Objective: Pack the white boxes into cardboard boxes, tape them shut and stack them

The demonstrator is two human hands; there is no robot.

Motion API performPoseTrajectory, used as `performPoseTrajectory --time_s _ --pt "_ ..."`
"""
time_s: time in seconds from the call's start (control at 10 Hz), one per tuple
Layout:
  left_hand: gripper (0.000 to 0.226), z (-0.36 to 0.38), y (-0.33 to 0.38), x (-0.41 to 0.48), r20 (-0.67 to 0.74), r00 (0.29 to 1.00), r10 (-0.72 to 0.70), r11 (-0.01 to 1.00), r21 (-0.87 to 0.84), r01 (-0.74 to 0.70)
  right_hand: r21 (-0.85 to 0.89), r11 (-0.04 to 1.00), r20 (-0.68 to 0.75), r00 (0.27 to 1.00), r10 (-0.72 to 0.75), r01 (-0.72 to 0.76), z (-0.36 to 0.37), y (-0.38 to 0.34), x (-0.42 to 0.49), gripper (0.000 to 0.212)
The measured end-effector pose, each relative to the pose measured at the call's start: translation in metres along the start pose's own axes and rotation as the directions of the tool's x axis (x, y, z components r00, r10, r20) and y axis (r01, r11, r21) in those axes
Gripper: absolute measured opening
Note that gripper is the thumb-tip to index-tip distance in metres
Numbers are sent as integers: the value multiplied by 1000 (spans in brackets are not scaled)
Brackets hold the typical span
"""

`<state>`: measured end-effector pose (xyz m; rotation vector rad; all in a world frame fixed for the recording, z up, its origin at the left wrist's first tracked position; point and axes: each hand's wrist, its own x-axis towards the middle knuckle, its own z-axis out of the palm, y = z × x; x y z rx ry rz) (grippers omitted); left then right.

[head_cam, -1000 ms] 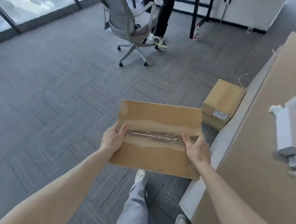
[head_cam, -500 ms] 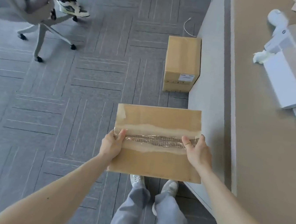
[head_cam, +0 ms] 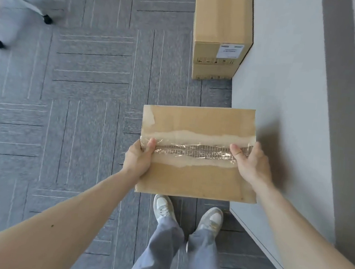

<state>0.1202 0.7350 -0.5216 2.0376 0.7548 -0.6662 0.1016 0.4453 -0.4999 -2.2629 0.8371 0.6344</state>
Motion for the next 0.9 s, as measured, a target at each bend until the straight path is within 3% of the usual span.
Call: performPoseTrajectory --time_s 0.4,0.6,0.8,0.9 --pt "53 25 -8 40 -47 997 62 996 65 -59 41 999 -61 998 -12 15 22 13 48 54" --pt "54 9 15 37 38 999 8 975 222 -17 2 1000 -52 999 6 -6 11 1 44 55" --pt "64 -36 82 1 57 989 134 967 209 -143 -85 981 -32 984 -176 172 -34 -57 14 57" --pt "64 -74 127 -29 1 964 265 945 200 -260 -36 952 -54 950 -306 305 -79 -103 -19 57"
